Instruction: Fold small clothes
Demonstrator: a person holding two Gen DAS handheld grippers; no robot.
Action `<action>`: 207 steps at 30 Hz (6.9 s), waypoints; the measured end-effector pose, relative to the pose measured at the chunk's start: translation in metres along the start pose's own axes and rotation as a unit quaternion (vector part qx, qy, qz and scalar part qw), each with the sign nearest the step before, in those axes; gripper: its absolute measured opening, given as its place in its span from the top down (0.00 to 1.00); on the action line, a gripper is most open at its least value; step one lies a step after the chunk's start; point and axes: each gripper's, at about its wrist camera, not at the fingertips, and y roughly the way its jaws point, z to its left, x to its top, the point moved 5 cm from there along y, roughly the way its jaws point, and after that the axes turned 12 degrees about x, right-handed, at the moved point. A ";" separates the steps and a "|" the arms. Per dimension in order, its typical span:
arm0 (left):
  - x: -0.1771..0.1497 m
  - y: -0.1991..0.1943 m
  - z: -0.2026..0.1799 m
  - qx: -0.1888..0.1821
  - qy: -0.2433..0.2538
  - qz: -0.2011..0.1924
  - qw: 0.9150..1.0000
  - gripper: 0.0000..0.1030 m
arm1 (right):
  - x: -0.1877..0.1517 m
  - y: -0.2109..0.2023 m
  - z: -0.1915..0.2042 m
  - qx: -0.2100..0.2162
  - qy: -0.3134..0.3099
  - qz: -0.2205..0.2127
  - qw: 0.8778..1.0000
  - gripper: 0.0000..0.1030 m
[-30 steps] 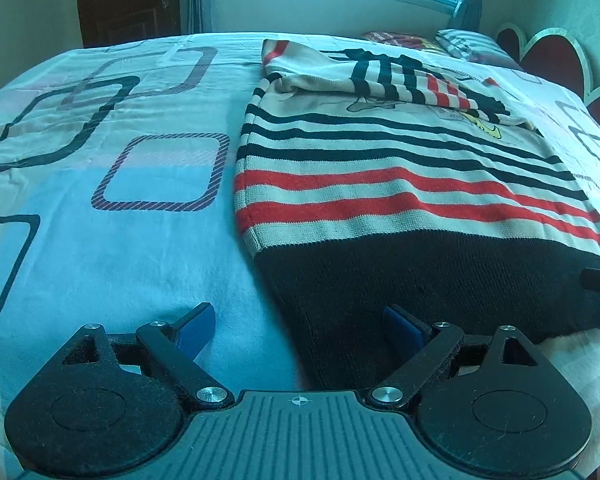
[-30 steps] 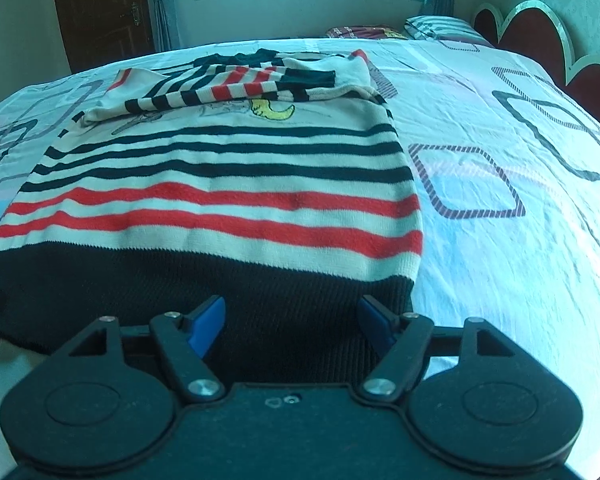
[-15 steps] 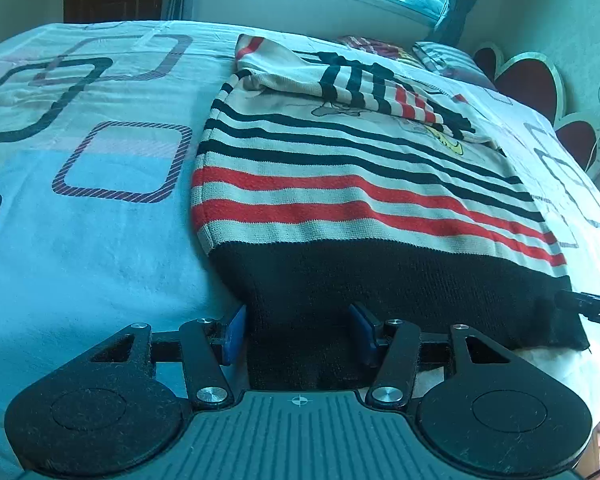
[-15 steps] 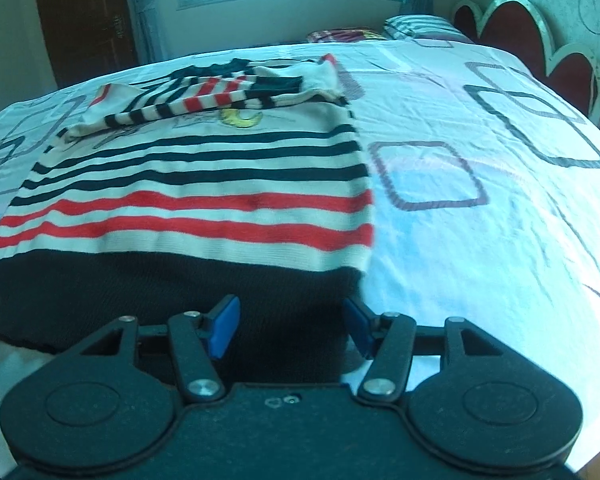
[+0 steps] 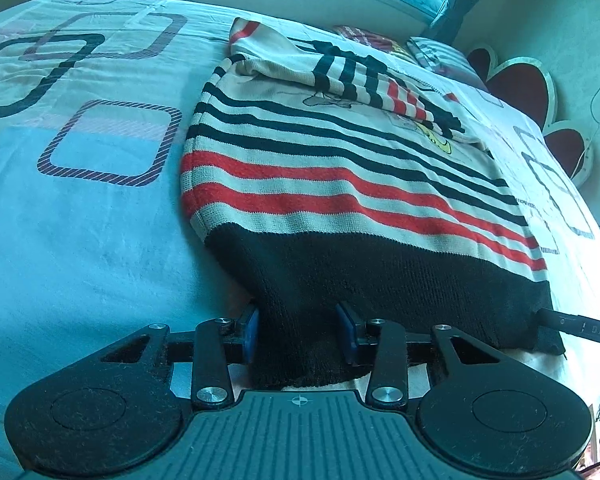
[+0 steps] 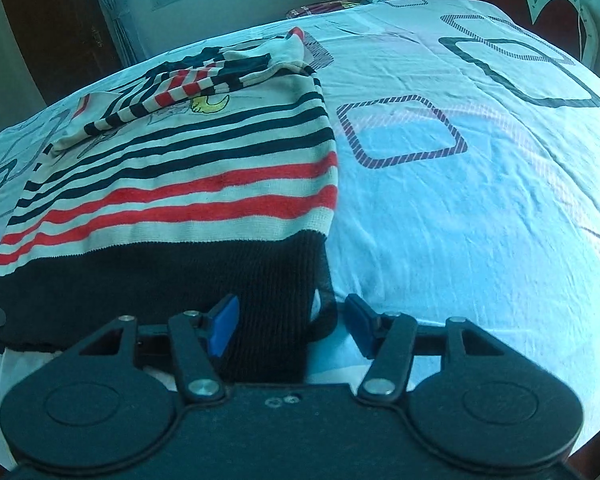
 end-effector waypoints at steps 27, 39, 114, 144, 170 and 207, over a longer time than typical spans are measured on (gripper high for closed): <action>0.003 0.004 0.007 -0.038 -0.026 0.009 0.999 0.89 | 0.004 0.001 0.012 0.037 0.003 0.012 0.999 0.90; 0.059 -0.019 -0.013 -0.065 -0.020 -0.069 0.995 0.88 | 0.058 -0.019 0.028 0.094 0.016 -0.066 0.993 0.90; 0.290 0.224 -0.031 0.161 -0.073 -0.067 0.982 0.10 | 0.309 0.250 -0.025 -0.016 -0.102 -0.060 0.993 0.38; 0.220 0.134 -0.045 0.171 0.004 -0.114 0.979 0.10 | 0.221 0.161 0.022 -0.004 -0.146 -0.059 0.987 0.38; 0.239 0.102 -0.093 0.140 0.036 -0.116 0.983 0.06 | 0.234 0.147 0.063 0.054 -0.135 -0.061 0.987 0.36; 0.269 0.160 -0.076 0.161 0.017 -0.090 0.983 0.00 | 0.254 0.219 0.094 0.083 -0.132 -0.035 0.987 0.34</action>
